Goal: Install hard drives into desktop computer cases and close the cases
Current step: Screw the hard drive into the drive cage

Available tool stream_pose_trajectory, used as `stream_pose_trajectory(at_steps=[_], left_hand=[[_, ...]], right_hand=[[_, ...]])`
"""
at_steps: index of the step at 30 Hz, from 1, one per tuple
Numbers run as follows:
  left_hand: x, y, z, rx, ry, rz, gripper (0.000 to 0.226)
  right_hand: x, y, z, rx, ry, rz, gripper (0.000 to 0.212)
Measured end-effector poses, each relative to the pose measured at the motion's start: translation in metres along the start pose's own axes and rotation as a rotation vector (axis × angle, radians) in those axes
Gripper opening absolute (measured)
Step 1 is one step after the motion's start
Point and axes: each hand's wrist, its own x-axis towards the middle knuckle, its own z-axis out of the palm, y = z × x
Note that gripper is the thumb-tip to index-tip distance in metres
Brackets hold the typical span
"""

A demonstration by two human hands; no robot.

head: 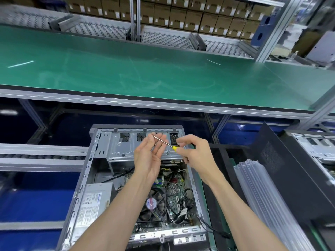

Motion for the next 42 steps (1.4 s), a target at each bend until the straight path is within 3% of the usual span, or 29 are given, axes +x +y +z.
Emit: stream_pose_trajectory(at_steps=[3,7,15,17,18,22,27,37,42], left_hand=[[0.004,0.0,0.004,-0.054,0.032,0.012,0.028],[0.001,0.004,-0.004,0.004,0.044,-0.005,0.043],[-0.011,-0.014,-0.065,0.213,0.406,-0.087,0.028],[-0.005,-0.015,-0.067,0.265,0.433,-0.109,0.01],[-0.003,-0.015,-0.066,0.287,0.427,-0.121,0.005],[0.007,-0.015,-0.064,0.324,0.333,-0.221,0.03],[0.02,-0.016,-0.063,0.25,0.185,-0.388,0.044],[0.029,-0.022,-0.07,0.146,0.154,-0.413,0.034],[0.029,-0.022,-0.069,0.147,0.149,-0.412,0.035]], right_hand=[[0.003,0.0,0.002,0.213,0.049,0.018,0.01],[0.015,-0.004,-0.004,0.297,0.155,-0.049,0.005],[0.057,-0.022,0.004,-0.192,0.205,-0.185,0.011],[0.066,-0.026,0.009,-0.3,0.197,-0.206,0.012],[0.069,-0.027,0.012,-0.35,0.187,-0.215,0.012],[0.08,-0.031,0.016,-0.487,0.17,-0.242,0.017],[0.086,-0.03,0.019,-0.574,0.147,-0.263,0.027],[0.095,-0.027,0.031,-0.698,0.046,-0.312,0.028],[0.101,-0.042,0.041,-0.844,-0.091,-0.421,0.023]])
